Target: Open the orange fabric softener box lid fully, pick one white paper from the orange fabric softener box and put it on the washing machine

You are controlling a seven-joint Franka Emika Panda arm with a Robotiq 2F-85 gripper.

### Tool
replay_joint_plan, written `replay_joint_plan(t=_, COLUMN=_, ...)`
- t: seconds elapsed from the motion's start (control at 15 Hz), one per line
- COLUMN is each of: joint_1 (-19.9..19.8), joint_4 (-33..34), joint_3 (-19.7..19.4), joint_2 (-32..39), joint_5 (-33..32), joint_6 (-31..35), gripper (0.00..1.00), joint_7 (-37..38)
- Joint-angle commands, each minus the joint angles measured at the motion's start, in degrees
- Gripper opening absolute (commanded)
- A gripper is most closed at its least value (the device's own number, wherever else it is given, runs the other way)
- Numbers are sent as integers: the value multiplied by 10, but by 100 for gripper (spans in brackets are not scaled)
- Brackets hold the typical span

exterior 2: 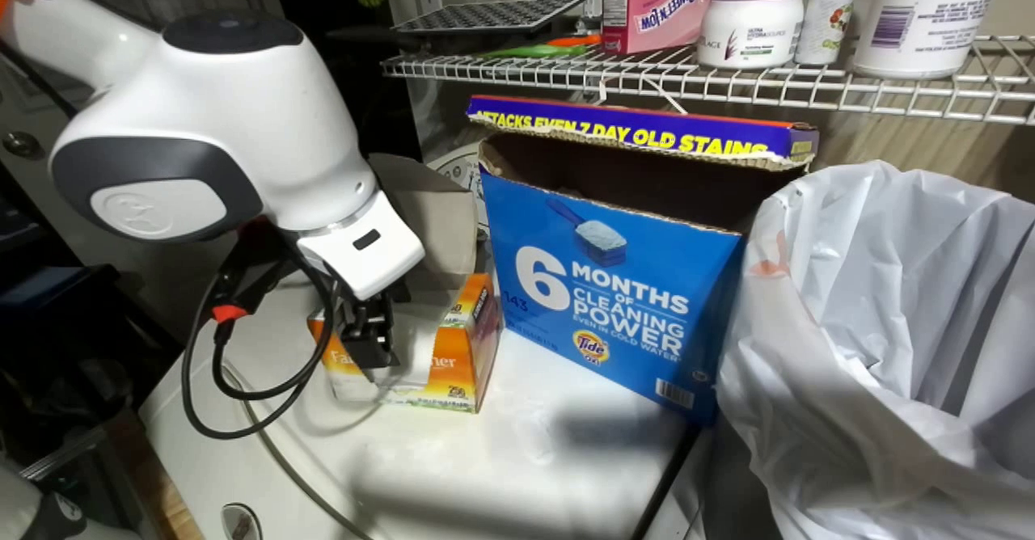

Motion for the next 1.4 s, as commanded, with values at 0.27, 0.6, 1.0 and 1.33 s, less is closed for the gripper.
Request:
replay_joint_plan(t=0.27, joint_1=19, joint_4=25, joint_3=-17, joint_2=42, joint_5=50, joint_6=25, gripper=33, joint_7=-39)
replay_joint_plan(t=0.6, joint_1=19, joint_4=36, joint_3=-17, joint_2=49, joint_5=52, joint_6=26, gripper=1, joint_7=-42)
replay_joint_plan(t=1.0, joint_1=13, joint_4=44, joint_3=-16, joint_2=31, joint_5=39, joint_6=9, gripper=0, joint_7=-40)
replay_joint_plan(t=1.33, joint_1=-1, joint_4=56, joint_3=-11, joint_2=-28, joint_5=16, joint_6=-35, gripper=0, joint_7=-28)
